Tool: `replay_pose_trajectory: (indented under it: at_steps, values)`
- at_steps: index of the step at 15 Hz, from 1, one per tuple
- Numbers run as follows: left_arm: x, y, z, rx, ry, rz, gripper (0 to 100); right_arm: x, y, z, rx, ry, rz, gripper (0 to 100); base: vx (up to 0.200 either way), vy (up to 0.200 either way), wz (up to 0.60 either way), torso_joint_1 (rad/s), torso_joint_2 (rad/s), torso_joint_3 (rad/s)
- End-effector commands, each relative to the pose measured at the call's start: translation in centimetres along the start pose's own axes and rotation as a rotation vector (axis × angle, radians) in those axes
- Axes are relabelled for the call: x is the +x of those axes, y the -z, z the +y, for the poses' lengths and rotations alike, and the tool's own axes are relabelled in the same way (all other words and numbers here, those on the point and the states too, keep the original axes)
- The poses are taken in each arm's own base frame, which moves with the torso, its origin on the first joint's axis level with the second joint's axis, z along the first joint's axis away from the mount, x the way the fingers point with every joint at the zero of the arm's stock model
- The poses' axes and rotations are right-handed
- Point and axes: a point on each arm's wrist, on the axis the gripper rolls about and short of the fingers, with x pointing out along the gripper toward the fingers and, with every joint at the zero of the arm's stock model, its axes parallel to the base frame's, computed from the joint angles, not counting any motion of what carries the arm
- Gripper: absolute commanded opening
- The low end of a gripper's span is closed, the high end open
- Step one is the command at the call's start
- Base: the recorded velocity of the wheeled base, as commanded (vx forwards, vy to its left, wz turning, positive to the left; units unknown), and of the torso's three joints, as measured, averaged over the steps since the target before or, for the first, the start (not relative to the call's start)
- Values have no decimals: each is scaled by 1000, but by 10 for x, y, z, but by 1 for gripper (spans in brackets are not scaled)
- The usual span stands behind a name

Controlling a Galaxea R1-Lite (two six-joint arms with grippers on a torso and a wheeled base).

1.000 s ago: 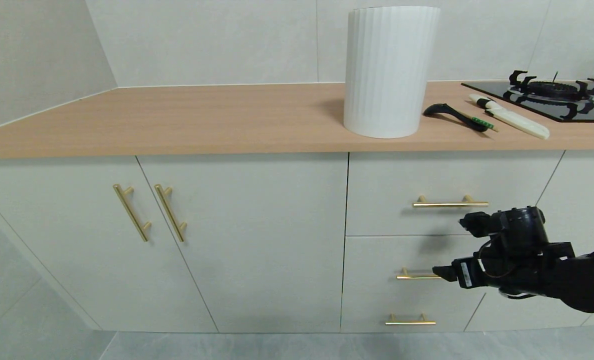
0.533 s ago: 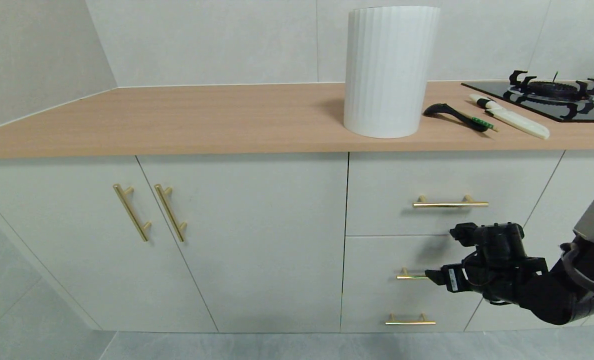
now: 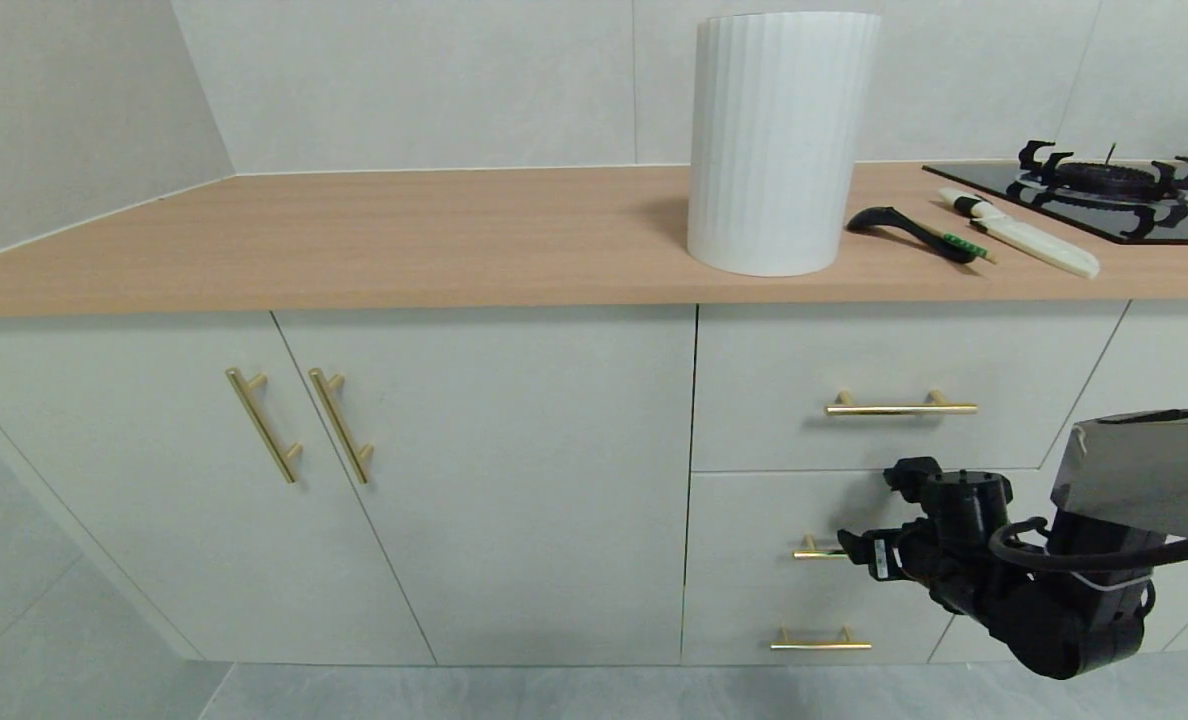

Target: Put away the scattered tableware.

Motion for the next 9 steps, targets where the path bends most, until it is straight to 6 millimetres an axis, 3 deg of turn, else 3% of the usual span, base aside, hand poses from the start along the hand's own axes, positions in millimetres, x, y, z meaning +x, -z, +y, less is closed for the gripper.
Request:
replay_pose_trajectory:
  at_steps: [1, 9]
  values:
    - [0, 0, 0, 0, 0, 1, 100, 7, 13, 1, -8, 3, 38, 100, 0, 0, 0, 0, 0, 0]
    - [0, 0, 0, 0, 0, 1, 100, 7, 16, 1, -12, 6, 51, 100, 0, 0, 0, 0, 0, 0]
